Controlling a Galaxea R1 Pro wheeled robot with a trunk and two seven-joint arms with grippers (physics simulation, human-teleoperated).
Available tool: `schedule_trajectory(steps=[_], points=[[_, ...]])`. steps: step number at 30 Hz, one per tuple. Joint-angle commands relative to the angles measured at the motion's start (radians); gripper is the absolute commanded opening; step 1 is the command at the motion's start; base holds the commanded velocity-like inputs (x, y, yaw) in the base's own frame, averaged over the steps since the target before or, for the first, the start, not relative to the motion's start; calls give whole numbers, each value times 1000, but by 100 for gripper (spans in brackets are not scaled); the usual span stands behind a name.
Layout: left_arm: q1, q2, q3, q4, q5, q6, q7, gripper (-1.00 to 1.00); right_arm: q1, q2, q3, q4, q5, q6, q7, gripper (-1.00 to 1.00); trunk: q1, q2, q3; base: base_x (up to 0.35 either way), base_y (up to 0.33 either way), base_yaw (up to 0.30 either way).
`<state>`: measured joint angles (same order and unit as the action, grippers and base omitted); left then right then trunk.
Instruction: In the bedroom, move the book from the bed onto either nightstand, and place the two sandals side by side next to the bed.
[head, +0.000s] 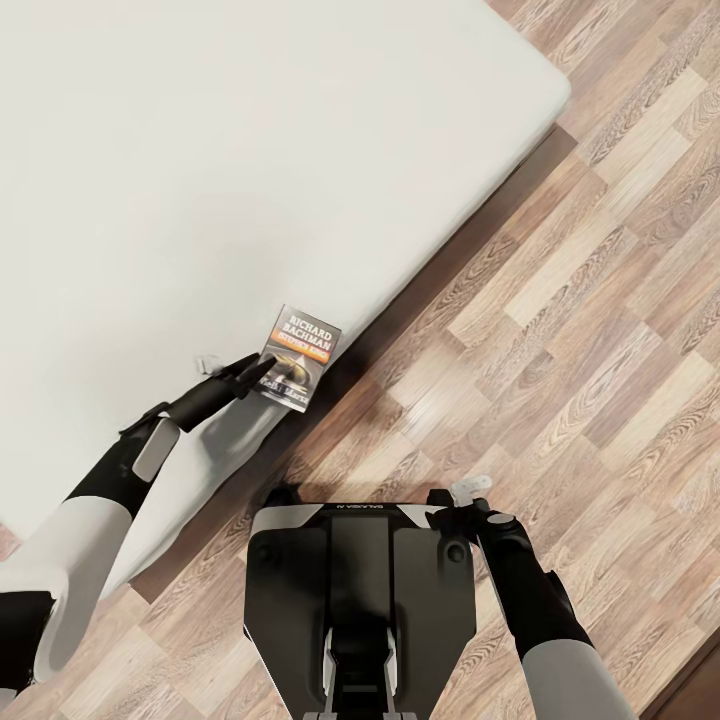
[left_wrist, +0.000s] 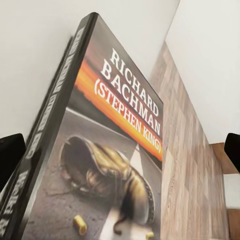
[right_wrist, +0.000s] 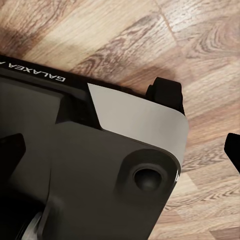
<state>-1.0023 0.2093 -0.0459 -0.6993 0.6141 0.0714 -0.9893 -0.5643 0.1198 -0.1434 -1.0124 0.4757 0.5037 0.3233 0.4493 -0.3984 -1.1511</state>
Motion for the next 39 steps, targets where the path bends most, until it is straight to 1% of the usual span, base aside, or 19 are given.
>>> schedule_trajectory(steps=[1,39], points=[[0,1,-5,0,10,8,-1,100,0,1,-4,-2,11,3,10,100,1,-2,-1,0,0,0],[1,1,-6,-14,10,15,-1,100,0,1,-4,-2,10,3,10,100,1,-2,-1,0,0,0]])
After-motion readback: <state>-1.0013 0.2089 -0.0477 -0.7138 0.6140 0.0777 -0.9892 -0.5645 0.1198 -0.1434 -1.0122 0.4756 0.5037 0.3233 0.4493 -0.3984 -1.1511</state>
